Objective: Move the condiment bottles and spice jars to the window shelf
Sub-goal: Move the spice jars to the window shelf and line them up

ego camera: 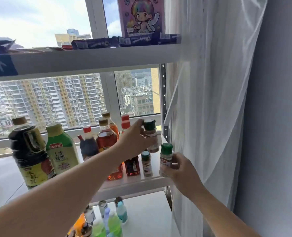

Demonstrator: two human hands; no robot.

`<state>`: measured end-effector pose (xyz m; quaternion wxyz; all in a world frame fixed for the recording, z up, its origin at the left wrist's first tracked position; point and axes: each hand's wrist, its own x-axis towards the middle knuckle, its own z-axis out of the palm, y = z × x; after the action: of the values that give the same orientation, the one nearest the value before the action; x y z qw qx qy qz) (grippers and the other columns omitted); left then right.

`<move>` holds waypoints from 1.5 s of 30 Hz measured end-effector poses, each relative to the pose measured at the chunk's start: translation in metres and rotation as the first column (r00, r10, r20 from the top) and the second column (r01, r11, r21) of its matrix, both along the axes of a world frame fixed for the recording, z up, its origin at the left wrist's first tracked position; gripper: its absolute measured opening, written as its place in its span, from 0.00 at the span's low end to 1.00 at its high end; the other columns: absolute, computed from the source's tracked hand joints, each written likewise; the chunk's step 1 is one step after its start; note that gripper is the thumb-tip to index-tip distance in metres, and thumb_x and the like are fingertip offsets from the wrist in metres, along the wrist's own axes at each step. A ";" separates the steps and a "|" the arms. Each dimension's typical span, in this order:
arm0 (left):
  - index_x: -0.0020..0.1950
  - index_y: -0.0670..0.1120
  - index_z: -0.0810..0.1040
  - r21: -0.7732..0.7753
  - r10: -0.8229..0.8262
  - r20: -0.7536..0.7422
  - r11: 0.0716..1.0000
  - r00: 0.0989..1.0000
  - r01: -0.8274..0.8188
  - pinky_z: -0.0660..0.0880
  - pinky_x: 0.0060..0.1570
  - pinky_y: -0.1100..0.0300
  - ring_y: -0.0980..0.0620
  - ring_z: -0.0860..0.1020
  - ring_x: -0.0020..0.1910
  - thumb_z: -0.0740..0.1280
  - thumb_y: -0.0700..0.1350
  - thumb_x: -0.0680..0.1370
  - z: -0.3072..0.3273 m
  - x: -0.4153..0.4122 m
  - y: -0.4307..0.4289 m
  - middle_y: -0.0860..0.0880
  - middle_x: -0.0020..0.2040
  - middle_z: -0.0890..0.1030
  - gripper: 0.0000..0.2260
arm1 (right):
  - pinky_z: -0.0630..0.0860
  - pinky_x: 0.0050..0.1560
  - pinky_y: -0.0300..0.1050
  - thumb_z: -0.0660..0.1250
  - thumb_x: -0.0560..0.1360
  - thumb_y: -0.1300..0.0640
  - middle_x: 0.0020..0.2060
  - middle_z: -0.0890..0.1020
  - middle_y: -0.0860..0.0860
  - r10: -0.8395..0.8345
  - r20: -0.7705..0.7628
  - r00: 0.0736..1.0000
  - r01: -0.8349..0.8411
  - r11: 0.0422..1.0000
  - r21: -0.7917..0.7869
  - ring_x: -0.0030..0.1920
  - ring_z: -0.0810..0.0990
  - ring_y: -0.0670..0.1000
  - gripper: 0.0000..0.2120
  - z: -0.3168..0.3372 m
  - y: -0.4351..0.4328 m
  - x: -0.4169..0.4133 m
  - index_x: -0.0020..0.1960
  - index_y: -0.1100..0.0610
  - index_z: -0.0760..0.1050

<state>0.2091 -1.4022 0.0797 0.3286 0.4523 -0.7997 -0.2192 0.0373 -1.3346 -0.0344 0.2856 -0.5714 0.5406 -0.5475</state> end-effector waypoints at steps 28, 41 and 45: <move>0.58 0.44 0.86 -0.053 0.025 0.905 0.997 0.424 0.053 0.76 0.45 0.58 0.47 0.82 0.49 0.80 0.54 0.70 0.011 -0.113 -0.258 0.48 0.50 0.86 0.21 | 0.80 0.52 0.44 0.75 0.73 0.57 0.44 0.84 0.45 -0.082 0.055 0.995 0.074 0.988 0.134 0.46 0.82 0.44 0.11 -0.029 -0.149 -0.041 0.52 0.47 0.78; 0.40 0.42 0.79 0.068 -0.073 0.983 0.997 0.167 0.038 0.82 0.55 0.53 0.48 0.80 0.40 0.79 0.49 0.71 -0.028 -0.132 -0.302 0.49 0.34 0.79 0.13 | 0.82 0.55 0.51 0.74 0.72 0.58 0.45 0.85 0.49 -0.105 0.096 0.990 0.089 0.983 0.161 0.46 0.83 0.48 0.10 -0.048 -0.170 -0.042 0.52 0.50 0.79; 0.36 0.44 0.76 0.092 -0.091 0.993 0.996 0.070 -0.005 0.80 0.60 0.51 0.47 0.82 0.44 0.79 0.49 0.72 -0.033 -0.136 -0.299 0.49 0.36 0.81 0.15 | 0.80 0.52 0.41 0.75 0.73 0.61 0.46 0.85 0.50 -0.101 0.086 0.991 0.085 0.981 0.176 0.46 0.83 0.47 0.11 -0.050 -0.175 -0.042 0.52 0.51 0.78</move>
<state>0.0731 -1.7012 0.0463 -0.3271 0.4678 -0.8137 0.1098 -0.0049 -1.5100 -0.0842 0.3332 -0.4921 0.5980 -0.5377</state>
